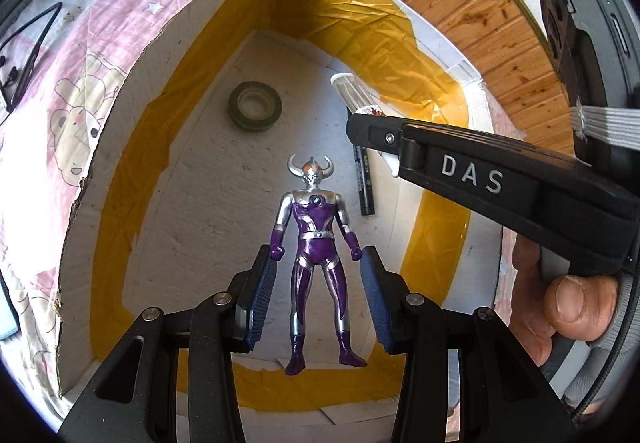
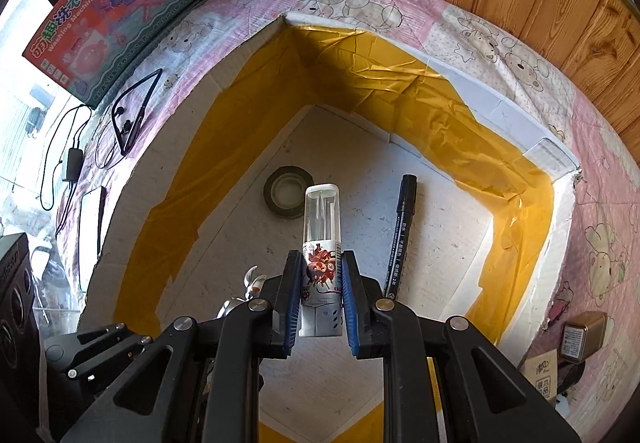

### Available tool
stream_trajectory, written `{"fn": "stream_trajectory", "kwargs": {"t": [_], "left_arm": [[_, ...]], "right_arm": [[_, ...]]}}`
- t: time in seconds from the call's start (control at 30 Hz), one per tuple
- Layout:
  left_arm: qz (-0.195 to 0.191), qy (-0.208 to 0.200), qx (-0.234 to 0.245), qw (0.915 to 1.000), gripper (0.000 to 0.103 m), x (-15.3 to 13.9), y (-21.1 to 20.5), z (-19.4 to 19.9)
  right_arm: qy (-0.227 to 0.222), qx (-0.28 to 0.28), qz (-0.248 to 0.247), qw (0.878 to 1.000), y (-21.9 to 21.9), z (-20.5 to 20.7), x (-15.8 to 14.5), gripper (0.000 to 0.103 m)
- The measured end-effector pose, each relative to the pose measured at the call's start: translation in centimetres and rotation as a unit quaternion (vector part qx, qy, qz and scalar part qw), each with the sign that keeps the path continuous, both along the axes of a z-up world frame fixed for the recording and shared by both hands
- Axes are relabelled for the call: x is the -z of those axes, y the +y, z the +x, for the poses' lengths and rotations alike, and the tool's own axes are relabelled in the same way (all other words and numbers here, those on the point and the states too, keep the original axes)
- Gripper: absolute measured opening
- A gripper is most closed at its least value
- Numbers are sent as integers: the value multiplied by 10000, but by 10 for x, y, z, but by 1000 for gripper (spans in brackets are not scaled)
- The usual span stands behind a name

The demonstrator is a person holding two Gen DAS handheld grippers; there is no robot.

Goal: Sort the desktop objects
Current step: 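Lower the glass vial in right tool into the box while left tool lowers the purple figure, then open right tool to drop the vial while left tool opens to drop the figure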

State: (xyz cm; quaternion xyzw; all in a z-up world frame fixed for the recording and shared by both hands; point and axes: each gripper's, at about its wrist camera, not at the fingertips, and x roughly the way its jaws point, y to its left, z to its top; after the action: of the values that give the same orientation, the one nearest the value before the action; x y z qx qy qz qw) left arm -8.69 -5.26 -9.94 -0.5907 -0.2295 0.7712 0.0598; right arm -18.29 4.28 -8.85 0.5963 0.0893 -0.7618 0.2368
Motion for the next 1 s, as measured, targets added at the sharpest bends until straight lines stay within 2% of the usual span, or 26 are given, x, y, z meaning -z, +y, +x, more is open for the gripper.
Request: {"fn": "stream_trajectory", "kwargs": {"t": [0.43, 0.73, 1.0], "left_arm": [[-24, -125, -31, 9999, 46, 1, -2, 1], [121, -252, -120, 9995, 49, 4, -7, 1], [229, -273, -166, 9992, 51, 3, -10, 1]], "right_arm": [[-199, 300, 147, 9992, -5, -21, 17, 20], [-127, 467, 232, 9986, -2, -30, 18, 21], [-125, 363, 252, 9989, -2, -20, 12, 21]]}}
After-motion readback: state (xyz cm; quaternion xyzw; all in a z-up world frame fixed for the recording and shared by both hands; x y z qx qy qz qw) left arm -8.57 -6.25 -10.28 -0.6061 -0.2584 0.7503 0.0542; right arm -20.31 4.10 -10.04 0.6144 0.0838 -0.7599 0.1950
